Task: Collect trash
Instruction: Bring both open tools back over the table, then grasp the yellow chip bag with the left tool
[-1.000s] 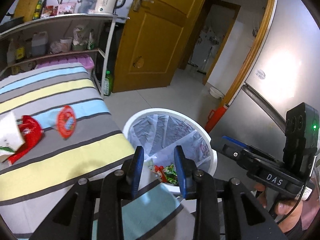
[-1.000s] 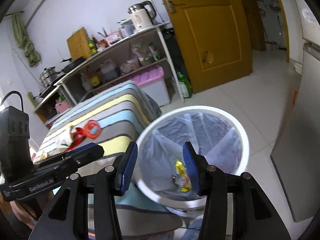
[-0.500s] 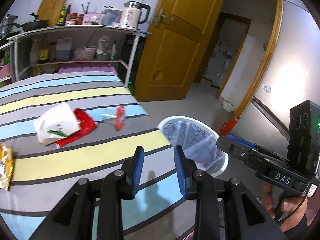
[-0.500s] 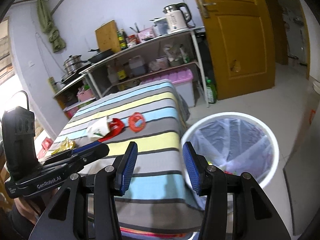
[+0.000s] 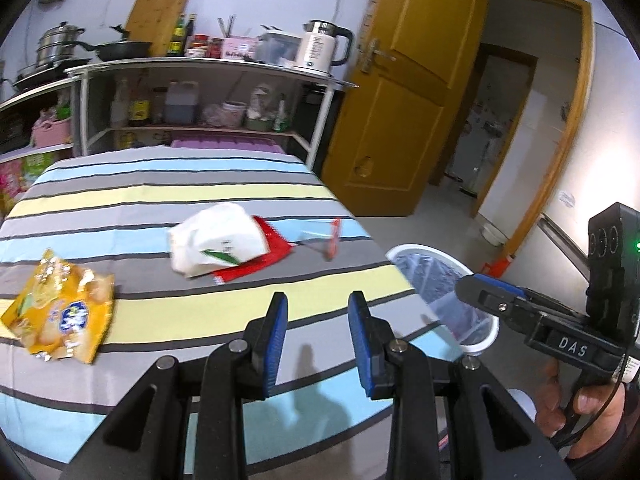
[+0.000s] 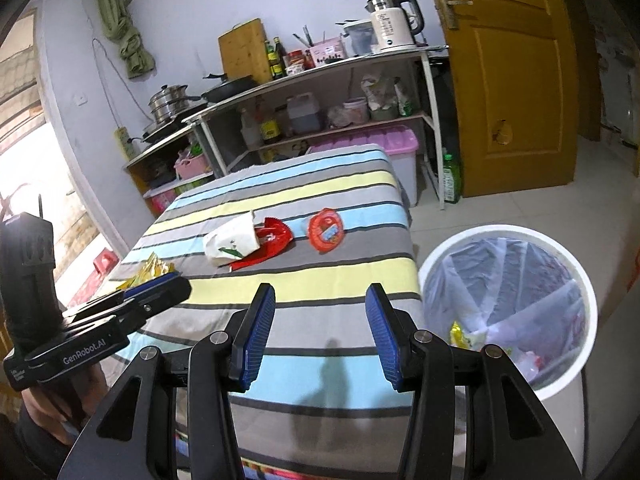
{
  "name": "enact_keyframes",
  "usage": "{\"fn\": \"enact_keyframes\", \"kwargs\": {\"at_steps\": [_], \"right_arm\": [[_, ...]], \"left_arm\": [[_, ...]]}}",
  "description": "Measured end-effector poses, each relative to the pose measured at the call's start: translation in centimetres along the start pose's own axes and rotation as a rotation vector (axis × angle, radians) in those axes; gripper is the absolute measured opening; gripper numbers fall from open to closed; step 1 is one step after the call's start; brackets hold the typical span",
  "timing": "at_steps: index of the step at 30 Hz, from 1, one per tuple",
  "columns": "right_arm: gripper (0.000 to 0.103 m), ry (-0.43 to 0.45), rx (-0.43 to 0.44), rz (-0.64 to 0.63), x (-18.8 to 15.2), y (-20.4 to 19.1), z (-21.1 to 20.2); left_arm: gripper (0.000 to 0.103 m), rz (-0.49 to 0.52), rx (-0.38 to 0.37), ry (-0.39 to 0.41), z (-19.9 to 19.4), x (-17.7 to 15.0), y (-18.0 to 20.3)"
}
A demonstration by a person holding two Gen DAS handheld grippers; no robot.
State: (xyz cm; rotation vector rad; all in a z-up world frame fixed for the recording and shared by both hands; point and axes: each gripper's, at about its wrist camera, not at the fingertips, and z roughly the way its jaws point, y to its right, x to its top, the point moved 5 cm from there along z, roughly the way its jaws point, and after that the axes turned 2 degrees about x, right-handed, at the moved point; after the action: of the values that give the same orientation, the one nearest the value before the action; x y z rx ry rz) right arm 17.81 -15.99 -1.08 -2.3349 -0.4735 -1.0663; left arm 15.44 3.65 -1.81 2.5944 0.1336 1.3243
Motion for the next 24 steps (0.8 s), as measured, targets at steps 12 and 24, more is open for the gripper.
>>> {"fn": "enact_keyframes", "kwargs": {"at_steps": [12,24], "right_arm": [[0.049,-0.052,0.014,-0.023,1.0,-1.2,4.2],[0.061,-0.085,0.007,-0.052,2.7,-1.6,8.7]], "left_arm": [[0.050,-0.076,0.191,0.059,-1.8,0.4,-8.1],[0.060,-0.240,0.457,0.061,-4.0,-1.0,-20.0]]}}
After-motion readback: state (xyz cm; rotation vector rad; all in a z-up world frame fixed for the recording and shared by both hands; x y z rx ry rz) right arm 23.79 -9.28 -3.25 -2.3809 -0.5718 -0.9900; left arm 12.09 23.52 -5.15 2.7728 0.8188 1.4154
